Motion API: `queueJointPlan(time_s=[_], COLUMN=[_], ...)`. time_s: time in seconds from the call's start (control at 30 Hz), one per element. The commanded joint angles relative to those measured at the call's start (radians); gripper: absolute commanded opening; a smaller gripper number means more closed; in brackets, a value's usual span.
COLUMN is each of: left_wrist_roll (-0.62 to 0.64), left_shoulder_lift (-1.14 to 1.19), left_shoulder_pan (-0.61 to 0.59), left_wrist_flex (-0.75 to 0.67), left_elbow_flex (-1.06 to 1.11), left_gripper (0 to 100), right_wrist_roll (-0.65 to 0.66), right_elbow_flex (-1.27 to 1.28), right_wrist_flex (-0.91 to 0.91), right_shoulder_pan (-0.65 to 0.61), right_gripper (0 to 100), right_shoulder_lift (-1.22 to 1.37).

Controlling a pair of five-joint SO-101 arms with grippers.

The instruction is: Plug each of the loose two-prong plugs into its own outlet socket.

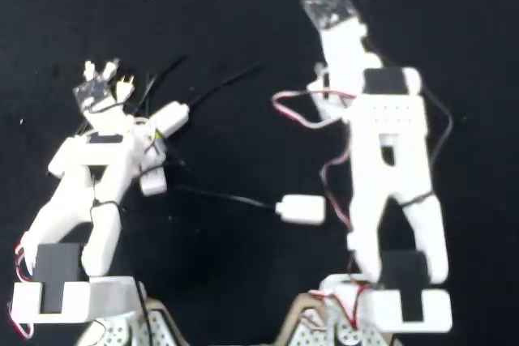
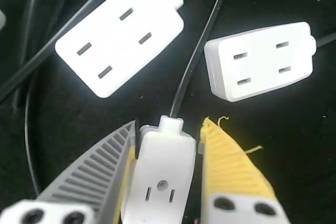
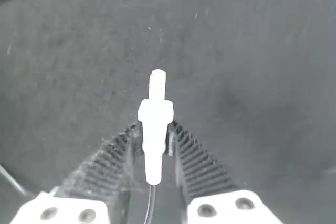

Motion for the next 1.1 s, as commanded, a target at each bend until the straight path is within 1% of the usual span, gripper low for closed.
queueJointPlan(time_s=[0.0,0.07,0.17,0.23,0.33,0.5,0.57,0.63,0.7,0.73,0.87,0.93,1.0,1.07], left_wrist_roll=[0.005,0.005,0.003,0.003,0.003,0.003,0.003,0.003,0.003,0.003,0.003,0.003,0.002,-0.025], left_shoulder_lift=[-0.029,-0.029,-0.029,-0.029,-0.029,-0.029,-0.029,-0.029,-0.029,-0.029,-0.029,-0.037,-0.037,-0.038], left_shoulder_pan=[0.016,0.015,0.012,0.013,0.015,0.015,0.015,0.015,0.015,0.015,0.015,0.018,0.035,0.048], left_wrist_flex=[-0.012,-0.009,-0.008,-0.014,-0.014,-0.014,-0.014,-0.014,-0.014,-0.014,-0.014,-0.006,-0.005,-0.003], left_elbow_flex=[-0.001,0.001,0.005,0.015,0.015,0.015,0.018,0.018,0.019,0.019,0.021,0.022,0.024,0.028], left_gripper=[19,19,19,19,19,19,19,19,19,19,19,19,19,19], right_wrist_roll=[0.494,0.640,0.735,0.770,0.801,0.799,0.795,0.733,0.654,0.634,0.623,0.600,0.545,0.503], right_elbow_flex=[-0.154,-0.128,-0.018,0.094,0.294,0.530,0.578,0.593,0.591,0.585,0.567,0.549,0.530,0.547], right_wrist_flex=[0.219,0.313,0.348,0.301,0.121,-0.230,-0.324,-0.376,-0.404,-0.411,-0.414,-0.374,-0.288,-0.219], right_shoulder_pan=[0.003,-0.002,-0.003,0.003,0.026,0.089,0.112,0.129,0.143,0.146,0.147,0.138,0.092,0.012], right_gripper=[1.1,1.1,1.1,1.1,1.1,1.1,1.4,1.6,1.6,1.6,1.1,1.1,1.1,1.1], right_shoulder_lift=[-0.087,-0.081,-0.062,-0.042,-0.004,0.047,0.061,0.077,0.093,0.101,0.097,0.048,-0.033,-0.136])
